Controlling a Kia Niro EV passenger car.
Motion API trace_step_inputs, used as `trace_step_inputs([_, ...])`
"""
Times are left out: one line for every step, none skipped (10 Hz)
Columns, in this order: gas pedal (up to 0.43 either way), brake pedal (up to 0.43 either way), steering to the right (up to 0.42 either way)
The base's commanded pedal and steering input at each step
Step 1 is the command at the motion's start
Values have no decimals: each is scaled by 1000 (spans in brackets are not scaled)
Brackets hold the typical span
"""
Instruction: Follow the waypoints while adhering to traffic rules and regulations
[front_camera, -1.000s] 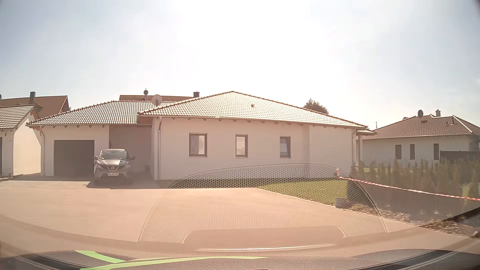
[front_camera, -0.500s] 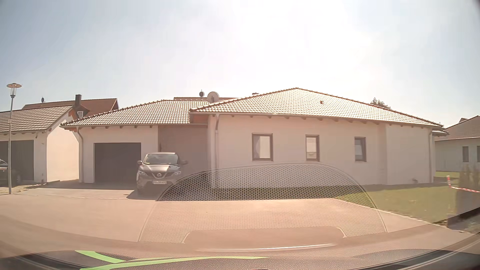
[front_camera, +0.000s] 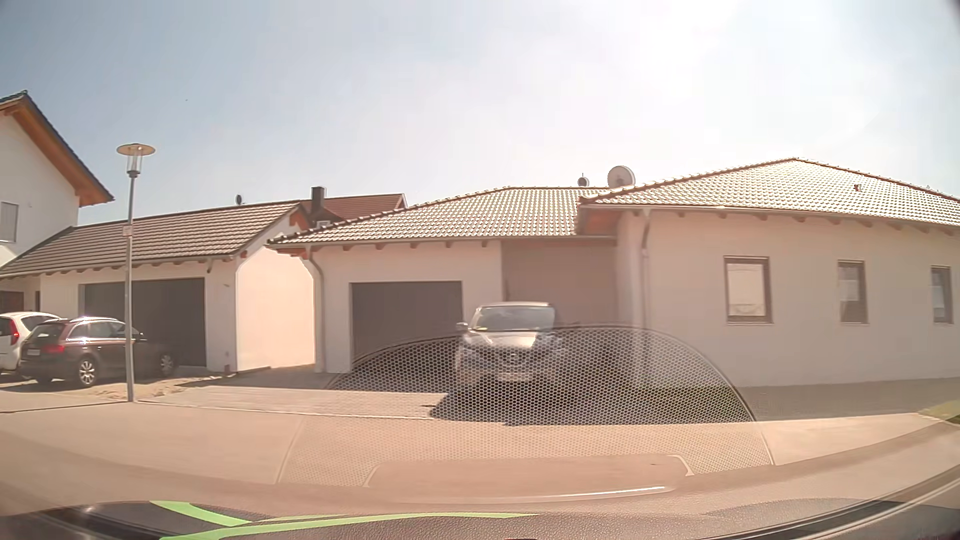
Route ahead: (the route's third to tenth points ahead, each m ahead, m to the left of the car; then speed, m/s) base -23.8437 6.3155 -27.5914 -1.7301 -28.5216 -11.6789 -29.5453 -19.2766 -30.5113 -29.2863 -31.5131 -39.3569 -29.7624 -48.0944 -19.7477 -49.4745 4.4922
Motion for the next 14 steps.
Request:
trace_step_inputs([0,0,-626])
trace_step_inputs([0,0,-633])
trace_step_inputs([0,0,-649])
trace_step_inputs([0,0,-665])
trace_step_inputs([0,0,-682])
trace_step_inputs([0,0,-697])
trace_step_inputs([0,0,-705])
trace_step_inputs([0,0,-713])
trace_step_inputs([0,0,-723])
trace_step_inputs([0,0,-734])
trace_step_inputs([0,0,-748])
trace_step_inputs([0,0,-755])
trace_step_inputs([0,0,-760])
trace_step_inputs([0,0,-772])
